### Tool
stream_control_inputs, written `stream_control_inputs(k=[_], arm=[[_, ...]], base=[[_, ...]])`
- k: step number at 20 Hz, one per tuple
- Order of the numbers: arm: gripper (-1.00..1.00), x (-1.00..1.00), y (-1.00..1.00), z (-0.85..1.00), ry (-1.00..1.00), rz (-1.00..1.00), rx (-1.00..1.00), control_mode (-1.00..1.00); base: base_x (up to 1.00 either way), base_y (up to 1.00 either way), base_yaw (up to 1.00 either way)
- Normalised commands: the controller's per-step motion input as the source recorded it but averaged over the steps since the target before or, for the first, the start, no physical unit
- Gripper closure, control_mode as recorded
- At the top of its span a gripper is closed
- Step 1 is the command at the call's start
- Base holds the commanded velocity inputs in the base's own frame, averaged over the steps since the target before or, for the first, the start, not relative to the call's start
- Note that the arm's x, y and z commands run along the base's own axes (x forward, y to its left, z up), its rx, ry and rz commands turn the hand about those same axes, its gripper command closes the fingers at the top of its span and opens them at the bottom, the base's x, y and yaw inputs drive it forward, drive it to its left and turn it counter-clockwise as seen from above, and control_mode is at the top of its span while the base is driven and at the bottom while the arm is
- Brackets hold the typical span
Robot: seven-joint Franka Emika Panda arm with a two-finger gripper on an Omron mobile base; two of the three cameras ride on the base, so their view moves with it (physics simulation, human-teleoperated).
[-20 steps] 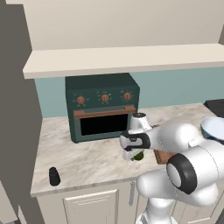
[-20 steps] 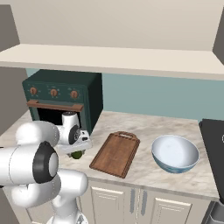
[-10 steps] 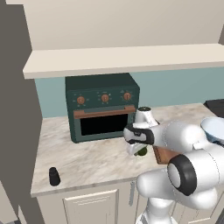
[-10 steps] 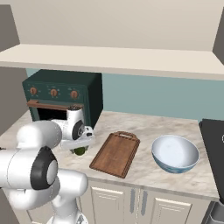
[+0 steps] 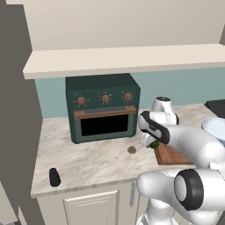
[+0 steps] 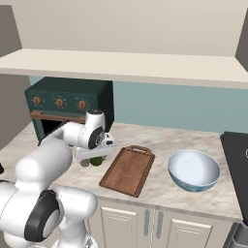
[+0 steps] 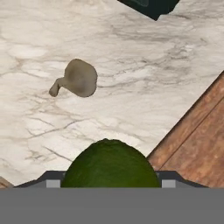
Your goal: Open the cabinet. Place the bowl and condiment on the counter. Then place the lime and garlic on the cutting board.
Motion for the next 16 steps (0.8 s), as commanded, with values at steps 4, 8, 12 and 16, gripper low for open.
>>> stream_control_inputs(k=[4, 8, 12, 16], arm=[[1.00, 0.00, -0.34, 0.32, 0.00, 0.00, 0.03, -1.00], [1.00, 0.00, -0.28, 0.16, 0.00, 0.00, 0.01, -1.00], [1.00, 0.00, -0.23, 0.02, 0.00, 0.00, 0.00, -1.00], [1.00, 0.01, -0.23, 0.00, -0.04, 0.00, 0.00, -1.00]], base=[[0.00, 0.00, 0.00], [0.00, 0.00, 0.00], [0.00, 0.00, 0.00], [0.00, 0.00, 0.00]])
